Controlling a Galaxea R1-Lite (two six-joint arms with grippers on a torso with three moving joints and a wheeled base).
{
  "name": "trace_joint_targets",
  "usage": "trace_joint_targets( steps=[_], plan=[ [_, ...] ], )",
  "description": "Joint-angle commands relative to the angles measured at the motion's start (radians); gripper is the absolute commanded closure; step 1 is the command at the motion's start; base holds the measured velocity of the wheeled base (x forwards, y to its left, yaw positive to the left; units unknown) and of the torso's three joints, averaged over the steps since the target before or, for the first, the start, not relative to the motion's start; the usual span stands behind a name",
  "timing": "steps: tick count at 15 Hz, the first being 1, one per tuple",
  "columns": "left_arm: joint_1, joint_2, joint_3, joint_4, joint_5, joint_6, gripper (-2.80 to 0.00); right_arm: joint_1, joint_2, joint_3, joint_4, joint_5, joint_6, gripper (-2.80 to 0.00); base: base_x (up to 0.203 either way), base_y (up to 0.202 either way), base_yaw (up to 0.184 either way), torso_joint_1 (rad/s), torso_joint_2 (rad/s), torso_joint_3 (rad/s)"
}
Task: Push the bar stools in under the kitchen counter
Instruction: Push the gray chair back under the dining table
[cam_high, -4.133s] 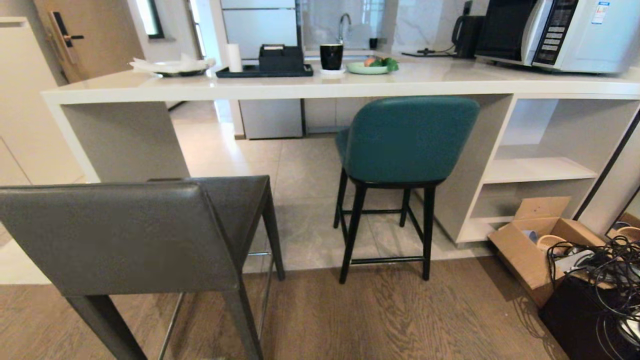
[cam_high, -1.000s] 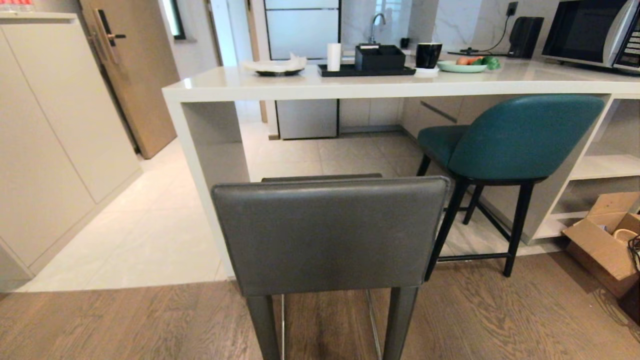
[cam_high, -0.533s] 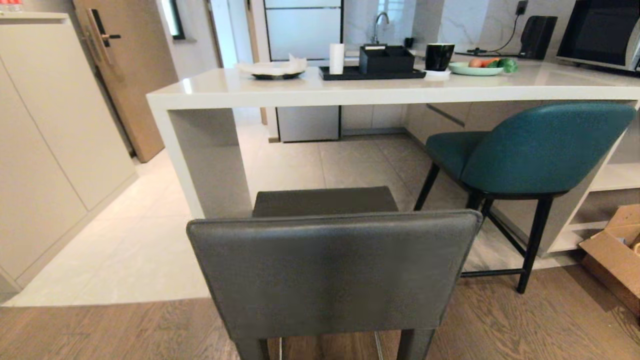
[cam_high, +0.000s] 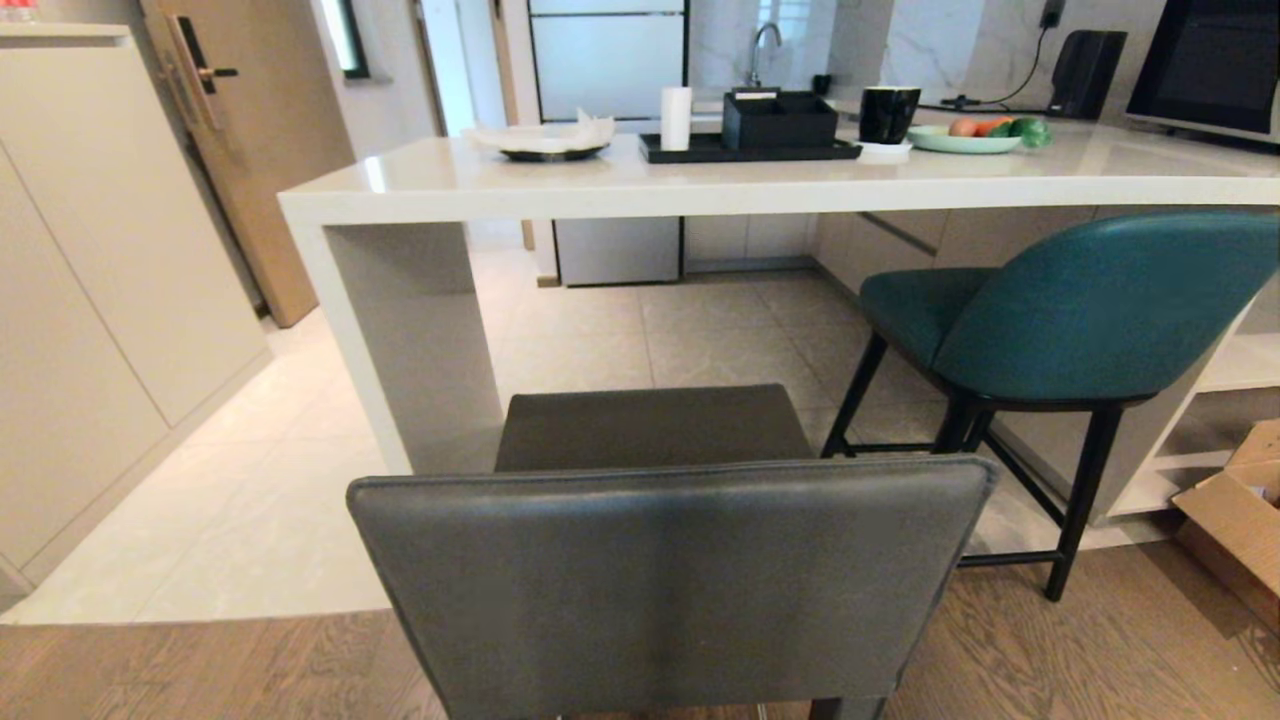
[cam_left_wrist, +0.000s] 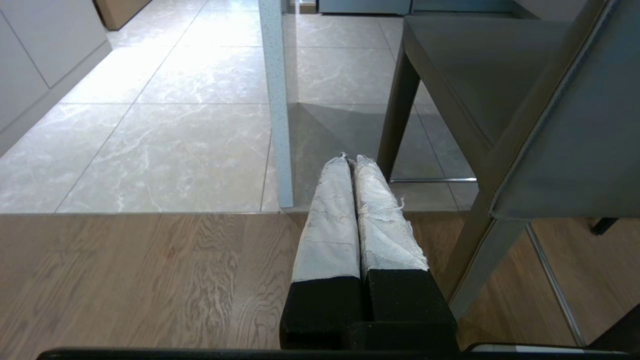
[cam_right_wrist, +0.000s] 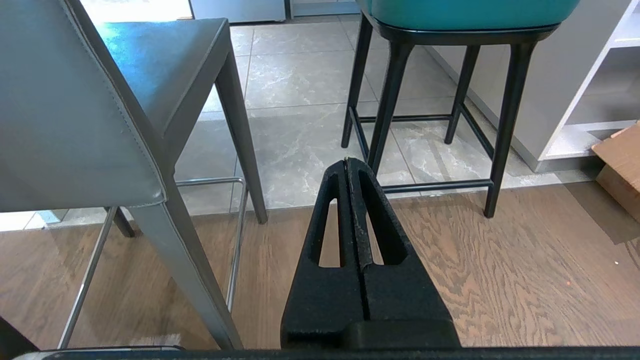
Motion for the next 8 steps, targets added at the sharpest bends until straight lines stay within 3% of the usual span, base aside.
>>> trace_joint_targets(
  steps=[1, 4, 6, 8],
  plan=[
    [0.0, 0.001, 0.0, 0.0, 0.0, -0.001, 0.0, 0.0, 0.001, 0.002, -0.001, 0.0, 0.002, 0.0, 0.0, 0.0, 0.0, 0.0, 0.0, 0.0],
    [0.0, 0.014, -0.029, -0.004, 0.001, -0.011, 0.0, -0.001, 0.02, -0.039, 0.009, -0.008, 0.001, 0.0, 0.0, 0.0, 0.0, 0.0, 0.0, 0.0],
    [-0.003, 0.137, -0.11, -0.015, -0.003, -0.063, 0.0, -0.001, 0.143, -0.131, 0.006, -0.016, 0.06, 0.0, 0.0, 0.0, 0.0, 0.0, 0.0, 0.0],
    [-0.027, 0.331, -0.148, -0.128, -0.005, -0.094, 0.0, 0.001, 0.331, -0.189, -0.014, -0.016, 0.112, 0.0, 0.0, 0.0, 0.0, 0.0, 0.0, 0.0]
  ],
)
